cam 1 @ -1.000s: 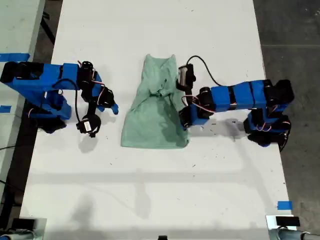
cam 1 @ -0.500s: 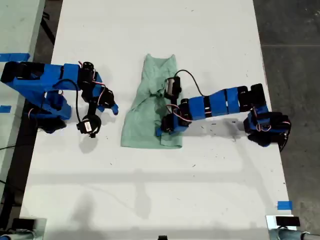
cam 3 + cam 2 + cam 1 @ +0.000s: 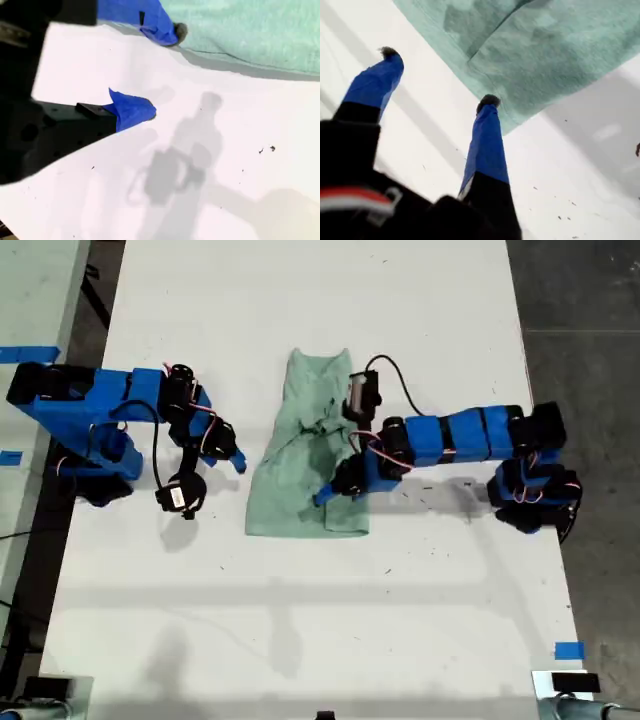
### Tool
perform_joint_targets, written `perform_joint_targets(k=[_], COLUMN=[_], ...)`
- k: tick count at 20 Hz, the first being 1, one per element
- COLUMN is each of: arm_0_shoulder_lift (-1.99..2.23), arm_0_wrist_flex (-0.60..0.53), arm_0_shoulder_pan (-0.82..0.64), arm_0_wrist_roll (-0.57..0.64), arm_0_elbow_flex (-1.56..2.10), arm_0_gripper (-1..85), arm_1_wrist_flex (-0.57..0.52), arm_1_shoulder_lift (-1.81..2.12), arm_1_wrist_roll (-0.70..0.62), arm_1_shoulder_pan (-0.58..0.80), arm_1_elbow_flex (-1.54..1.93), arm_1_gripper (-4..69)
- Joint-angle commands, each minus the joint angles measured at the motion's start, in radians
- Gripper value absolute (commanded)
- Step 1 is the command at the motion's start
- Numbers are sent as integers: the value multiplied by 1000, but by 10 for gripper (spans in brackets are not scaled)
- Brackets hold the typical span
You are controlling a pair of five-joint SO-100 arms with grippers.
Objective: Fold tshirt
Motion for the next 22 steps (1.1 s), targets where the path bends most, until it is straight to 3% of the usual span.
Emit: perform_joint_targets(k=[1, 5, 8, 12, 14, 17, 20, 22], arm_0_shoulder_lift=[-75, -140, -199, -273, -311, -314, -207, -130], arm_0_wrist_flex=[15, -48, -192, -466, -525, -532, -465, -347], arm_0_shoulder_pan=[37, 67, 63, 35, 15, 2, 12, 12], arm_0_wrist_roll=[-21, -44, -54, -83, -91, -89, -118, -135], arm_0_elbow_flex=[-156, -170, -66, 144, 190, 192, 190, 150], arm_0_gripper=[185, 196, 200, 192, 155, 10, 1, 0], arm_1_wrist_flex=[58, 46, -9, -25, -26, -46, -61, -72], arm_1_shoulder_lift=[164, 285, 353, 377, 377, 377, 377, 377], arm_1_wrist_roll=[8, 25, 20, 20, 20, 18, 21, 23], arm_1_shoulder_pan=[-14, 8, 14, 8, 3, 3, 2, -2], arm_1_elbow_flex=[-9, 167, 249, 281, 287, 305, 318, 324], arm_1_gripper=[289, 289, 287, 285, 285, 282, 280, 279])
